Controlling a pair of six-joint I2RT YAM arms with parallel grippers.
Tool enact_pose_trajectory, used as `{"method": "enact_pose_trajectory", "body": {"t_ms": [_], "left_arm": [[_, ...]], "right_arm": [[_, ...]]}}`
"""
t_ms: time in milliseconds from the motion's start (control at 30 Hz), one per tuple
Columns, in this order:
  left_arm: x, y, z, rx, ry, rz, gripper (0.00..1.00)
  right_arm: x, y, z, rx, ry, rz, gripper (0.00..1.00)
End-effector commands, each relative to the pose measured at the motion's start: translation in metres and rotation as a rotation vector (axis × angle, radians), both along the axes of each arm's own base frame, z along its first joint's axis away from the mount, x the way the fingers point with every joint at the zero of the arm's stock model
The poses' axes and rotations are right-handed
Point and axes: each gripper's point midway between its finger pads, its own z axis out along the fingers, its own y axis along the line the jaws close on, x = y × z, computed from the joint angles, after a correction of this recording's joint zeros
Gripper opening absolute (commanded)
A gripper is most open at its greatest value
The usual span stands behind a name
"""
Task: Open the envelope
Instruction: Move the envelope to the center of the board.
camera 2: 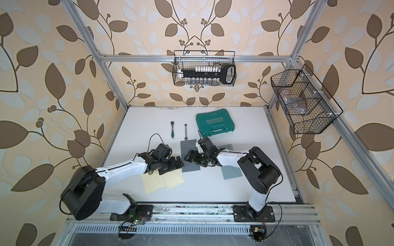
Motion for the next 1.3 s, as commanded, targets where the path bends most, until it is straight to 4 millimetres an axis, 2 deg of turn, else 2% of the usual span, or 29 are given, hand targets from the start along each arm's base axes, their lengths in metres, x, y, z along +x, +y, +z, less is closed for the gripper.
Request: {"method": "enact_pose_trajectory", "body": {"t_ms": [0,133,200,333,433,533,633,733,833,1067,1167,1200,1267], "left_arm": [[-0.006,0.008,-0.009,0.036,0.03,-0.006,0.99],[-0.006,0.014,-0.022,0.077,0.063,0.024,0.99],[-0.01,0.023,-0.035,0.129,0.102,0.045,0.99],[-0.017,0.028,-0.045,0.157,0.148,0.06,0.99],[-0.013,0.019,-0.033,0.104,0.106,0.04,0.99],[-0.003,0.014,-0.006,0.057,0.017,0.025,0.99],[0.004,0.011,0.011,0.04,-0.036,0.012,0.99],[0.009,0.005,0.02,0.015,-0.061,0.001,0.99],[0.012,0.002,0.019,0.006,-0.069,-0.004,0.99],[0.022,0.005,0.001,0.072,-0.049,0.007,0.99],[0.02,0.009,-0.003,0.088,-0.039,0.018,0.99],[0.017,0.013,-0.015,0.118,-0.003,0.025,0.99],[0.01,0.017,-0.026,0.143,0.035,0.03,0.99]], "right_arm": [[-0.038,-0.025,-0.044,-0.147,0.165,0.02,0.9],[-0.039,-0.024,-0.045,-0.142,0.171,0.026,0.9],[-0.039,-0.024,-0.045,-0.142,0.171,0.025,0.9],[-0.039,-0.024,-0.044,-0.143,0.17,0.025,0.9],[-0.038,-0.024,-0.041,-0.14,0.165,0.024,0.9],[-0.037,-0.023,-0.037,-0.132,0.131,0.049,0.9],[-0.036,-0.02,-0.029,-0.108,0.108,0.058,0.9],[-0.034,-0.017,-0.021,-0.087,0.087,0.065,0.9],[-0.033,-0.017,-0.017,-0.081,0.074,0.069,0.9],[-0.035,-0.016,-0.015,-0.068,0.069,0.074,0.9],[-0.036,-0.018,-0.013,-0.068,0.064,0.071,0.9],[-0.036,-0.018,-0.012,-0.068,0.061,0.071,0.91],[-0.036,-0.018,-0.009,-0.063,0.051,0.074,0.91]]}}
